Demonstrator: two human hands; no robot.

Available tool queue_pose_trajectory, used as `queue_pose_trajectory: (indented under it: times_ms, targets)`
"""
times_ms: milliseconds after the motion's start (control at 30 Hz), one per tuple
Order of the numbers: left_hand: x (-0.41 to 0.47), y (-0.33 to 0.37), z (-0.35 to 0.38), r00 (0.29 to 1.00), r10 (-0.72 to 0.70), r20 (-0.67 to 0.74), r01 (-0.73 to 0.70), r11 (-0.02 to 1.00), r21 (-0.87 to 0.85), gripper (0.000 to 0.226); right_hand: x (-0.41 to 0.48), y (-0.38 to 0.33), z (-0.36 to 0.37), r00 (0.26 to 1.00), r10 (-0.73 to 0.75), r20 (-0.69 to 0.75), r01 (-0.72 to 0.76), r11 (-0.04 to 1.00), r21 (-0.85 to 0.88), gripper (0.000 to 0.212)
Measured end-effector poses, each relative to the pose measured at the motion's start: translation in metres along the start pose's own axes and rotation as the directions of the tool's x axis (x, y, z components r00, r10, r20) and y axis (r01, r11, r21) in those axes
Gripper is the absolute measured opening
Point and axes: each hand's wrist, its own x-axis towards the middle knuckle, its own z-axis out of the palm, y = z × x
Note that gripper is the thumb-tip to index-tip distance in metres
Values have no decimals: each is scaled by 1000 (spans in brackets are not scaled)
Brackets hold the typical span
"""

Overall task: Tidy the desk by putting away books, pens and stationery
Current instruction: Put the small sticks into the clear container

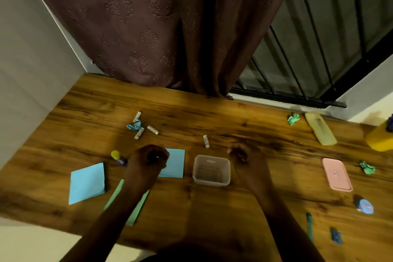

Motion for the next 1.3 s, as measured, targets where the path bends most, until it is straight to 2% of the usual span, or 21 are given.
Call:
queue_pose_trajectory:
  times_ms: [67, 167, 267, 400, 500, 600, 667, 733, 833, 900, 967, 1033, 1100, 1200, 1300]
  targets:
    - [17, 6, -22, 998, 25, -56, -22, 999, 48, 21, 29, -7, 4, 983, -108, 147, 127, 984, -127, 25]
    - [47, 6, -61, 981, 110, -159, -81, 981, 177, 20, 71, -4, 21, 903, -215, 373, 337, 892, -301, 49]
    - [79, 3, -86, 978, 147, -146, -92, 941, 326, 14, 101, 6, 39, 809, -244, 534, 485, 792, -371, 54]
    - [116, -6, -92, 990, 133, -35, -79, 757, 649, 15, 114, 7, 52, 769, -245, 590, 573, 674, -467, 42]
    - [132, -15, -83, 999, 10, 31, -31, 588, 808, 41, 115, 11, 58, 763, -277, 584, 594, 654, -467, 31]
    - [143, -24, -72, 999, -39, 13, 11, 550, 835, 55, 117, 19, 61, 790, -252, 559, 562, 663, -495, 20]
    - [149, -31, -68, 999, 1, 41, -35, 526, 850, 46, 118, 20, 61, 820, -214, 531, 504, 709, -493, 17]
    - [155, -38, -66, 997, 51, 60, -77, 483, 872, 38, 116, 14, 56, 871, -171, 461, 397, 797, -455, 16]
    - [164, -46, -68, 993, 90, 80, -112, 445, 888, 29, 102, -6, 38, 955, -132, 267, 216, 923, -317, 16]
    - [169, -54, -69, 985, 121, 125, -166, 433, 886, 25, 81, -21, 25, 976, -79, 202, 112, 981, -160, 18]
    - [166, -59, -70, 976, 160, 144, -202, 449, 870, 25, 53, -29, 19, 979, -24, 204, 27, 1000, -8, 17]
    - [153, -51, -70, 970, 193, 149, -225, 468, 855, 27, 26, -33, 21, 968, 29, 247, -44, 997, 56, 14]
    - [133, -36, -69, 956, 247, 160, -267, 498, 825, 29, 9, -32, 33, 959, 65, 275, -67, 998, -1, 11]
    - [103, -9, -58, 938, 294, 183, -325, 566, 758, 30, -2, -24, 56, 970, 96, 222, -65, 988, -141, 12]
    - [78, 7, -48, 939, 284, 194, -344, 754, 560, 16, -2, -18, 73, 969, 140, 205, -78, 956, -283, 14]
